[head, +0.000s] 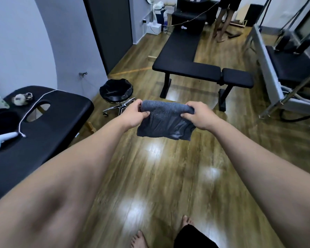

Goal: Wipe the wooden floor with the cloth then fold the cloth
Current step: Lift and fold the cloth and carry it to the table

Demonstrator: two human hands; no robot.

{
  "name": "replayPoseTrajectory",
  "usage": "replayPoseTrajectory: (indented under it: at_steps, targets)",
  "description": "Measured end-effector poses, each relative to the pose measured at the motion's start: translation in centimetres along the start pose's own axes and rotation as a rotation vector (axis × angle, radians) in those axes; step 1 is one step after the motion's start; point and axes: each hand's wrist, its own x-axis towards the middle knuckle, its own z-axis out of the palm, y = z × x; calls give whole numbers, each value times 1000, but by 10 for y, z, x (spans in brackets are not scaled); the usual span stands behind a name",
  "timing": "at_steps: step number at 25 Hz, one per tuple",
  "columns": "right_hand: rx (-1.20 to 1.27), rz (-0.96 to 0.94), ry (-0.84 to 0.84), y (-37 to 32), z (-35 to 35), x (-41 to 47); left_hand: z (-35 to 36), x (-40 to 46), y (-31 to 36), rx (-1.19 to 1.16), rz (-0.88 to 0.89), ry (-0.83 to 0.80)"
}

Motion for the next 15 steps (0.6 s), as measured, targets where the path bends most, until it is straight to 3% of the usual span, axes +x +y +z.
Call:
replayPoseTrajectory:
  at_steps: [4, 9, 15]
  targets:
    - [-41, -14, -108, -4, 19, 9, -9, -9, -22, 139, -21, -43]
    - [-168, -94, -346, -17, 64, 31, -13, -47, -65, 126, -220, -8]
    - [-190, -341, -670, -95, 151, 53, -40, -150, -122, -111, -551, 308]
